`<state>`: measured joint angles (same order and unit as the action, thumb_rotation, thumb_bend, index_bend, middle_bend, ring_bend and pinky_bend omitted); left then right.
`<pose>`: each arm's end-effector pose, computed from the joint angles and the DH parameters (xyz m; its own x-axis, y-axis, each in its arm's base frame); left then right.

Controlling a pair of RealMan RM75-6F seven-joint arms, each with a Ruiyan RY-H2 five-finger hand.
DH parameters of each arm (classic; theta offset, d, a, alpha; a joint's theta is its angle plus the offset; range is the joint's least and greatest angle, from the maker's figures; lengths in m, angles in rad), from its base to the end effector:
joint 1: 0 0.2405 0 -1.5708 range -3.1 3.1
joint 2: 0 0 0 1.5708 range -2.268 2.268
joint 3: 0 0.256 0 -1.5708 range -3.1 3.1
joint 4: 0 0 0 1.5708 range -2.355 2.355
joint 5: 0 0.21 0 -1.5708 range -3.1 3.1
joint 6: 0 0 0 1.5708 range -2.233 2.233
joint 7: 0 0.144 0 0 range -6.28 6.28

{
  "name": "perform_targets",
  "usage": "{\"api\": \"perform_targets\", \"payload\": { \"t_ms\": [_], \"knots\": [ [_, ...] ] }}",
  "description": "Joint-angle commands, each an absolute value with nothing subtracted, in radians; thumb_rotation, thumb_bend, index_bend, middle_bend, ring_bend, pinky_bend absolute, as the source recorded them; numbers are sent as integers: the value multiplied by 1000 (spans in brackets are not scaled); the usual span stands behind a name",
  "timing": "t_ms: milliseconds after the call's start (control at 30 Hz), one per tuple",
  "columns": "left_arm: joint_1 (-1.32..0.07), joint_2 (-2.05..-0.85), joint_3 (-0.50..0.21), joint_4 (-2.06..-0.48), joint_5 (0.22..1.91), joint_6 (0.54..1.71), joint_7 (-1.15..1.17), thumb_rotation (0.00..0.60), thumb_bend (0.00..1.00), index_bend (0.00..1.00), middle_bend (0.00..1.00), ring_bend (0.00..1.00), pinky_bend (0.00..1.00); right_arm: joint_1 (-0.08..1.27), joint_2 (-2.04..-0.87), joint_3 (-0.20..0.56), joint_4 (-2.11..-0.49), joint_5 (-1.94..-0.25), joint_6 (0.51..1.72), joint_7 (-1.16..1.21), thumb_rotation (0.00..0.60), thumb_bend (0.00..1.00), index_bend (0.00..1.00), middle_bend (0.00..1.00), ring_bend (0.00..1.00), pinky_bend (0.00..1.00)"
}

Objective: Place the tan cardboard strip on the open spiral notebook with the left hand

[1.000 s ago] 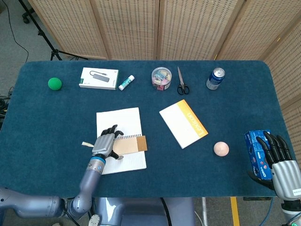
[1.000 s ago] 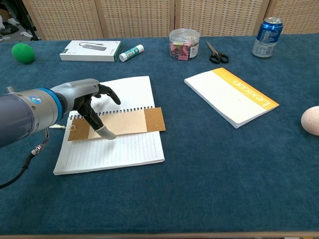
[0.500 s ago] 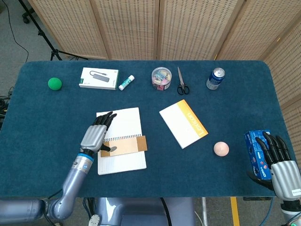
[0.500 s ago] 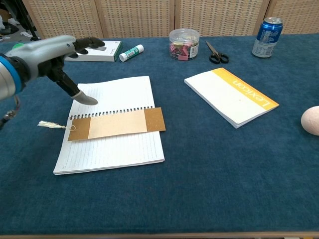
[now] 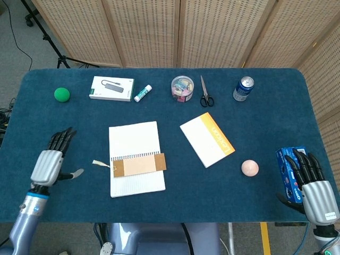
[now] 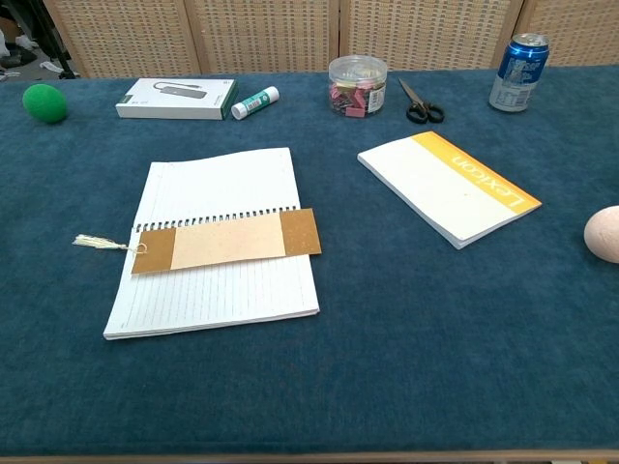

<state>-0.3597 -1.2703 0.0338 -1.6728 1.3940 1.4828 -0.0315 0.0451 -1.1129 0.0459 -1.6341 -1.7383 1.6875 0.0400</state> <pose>-0.2474 0.2357 0.0985 0.1804 0.0542 0.9821 0.9709 -0.1698 -0.1690 -0.2719 -0.1621 0.1721 0.3173 0.1677 0.9334 -0.9117 -0.2170 0.3489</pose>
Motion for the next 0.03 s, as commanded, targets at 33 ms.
{"api": "perform_targets", "payload": {
  "t_ms": [33],
  "knots": [
    [-252, -1226, 102, -1629, 1465, 1598, -85, 600, 0, 0, 0, 0, 0, 45, -1116, 47, -1631, -1739, 1691, 38, 600, 0, 0, 0, 0, 0]
  ]
}}
